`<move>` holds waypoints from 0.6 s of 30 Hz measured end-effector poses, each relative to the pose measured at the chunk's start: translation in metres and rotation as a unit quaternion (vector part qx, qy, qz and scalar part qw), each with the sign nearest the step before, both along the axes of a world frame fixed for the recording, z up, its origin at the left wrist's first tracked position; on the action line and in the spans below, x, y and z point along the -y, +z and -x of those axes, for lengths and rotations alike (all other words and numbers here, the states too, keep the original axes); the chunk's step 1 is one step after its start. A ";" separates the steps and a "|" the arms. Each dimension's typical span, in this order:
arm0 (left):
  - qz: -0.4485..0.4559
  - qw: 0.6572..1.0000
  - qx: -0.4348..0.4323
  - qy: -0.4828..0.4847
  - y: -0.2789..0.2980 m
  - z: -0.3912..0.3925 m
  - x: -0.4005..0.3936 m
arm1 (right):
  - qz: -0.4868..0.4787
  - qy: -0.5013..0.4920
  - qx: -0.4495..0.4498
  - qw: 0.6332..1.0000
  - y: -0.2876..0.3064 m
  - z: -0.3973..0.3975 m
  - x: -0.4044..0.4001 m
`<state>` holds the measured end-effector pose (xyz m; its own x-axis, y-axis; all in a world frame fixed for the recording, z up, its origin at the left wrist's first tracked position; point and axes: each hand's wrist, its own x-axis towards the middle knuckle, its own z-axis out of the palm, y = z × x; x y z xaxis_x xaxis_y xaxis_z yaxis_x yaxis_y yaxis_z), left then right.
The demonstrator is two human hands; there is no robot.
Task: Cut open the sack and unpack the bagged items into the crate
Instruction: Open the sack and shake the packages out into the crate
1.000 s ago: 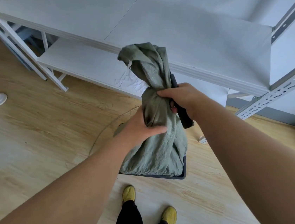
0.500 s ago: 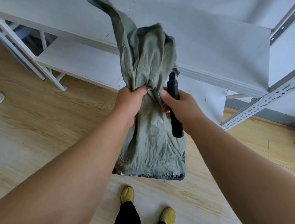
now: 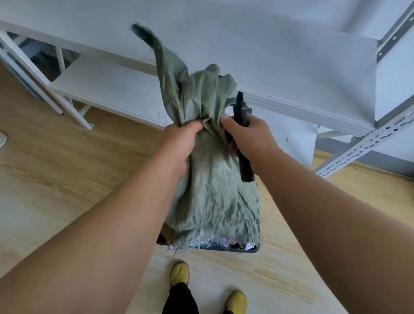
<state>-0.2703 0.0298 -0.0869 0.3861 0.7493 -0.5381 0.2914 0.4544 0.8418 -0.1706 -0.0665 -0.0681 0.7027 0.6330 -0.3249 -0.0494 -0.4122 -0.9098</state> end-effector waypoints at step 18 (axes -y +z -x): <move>-0.129 0.953 -0.075 -0.265 -0.023 0.056 -0.003 | 0.005 -0.016 0.036 0.999 -0.031 0.007 0.011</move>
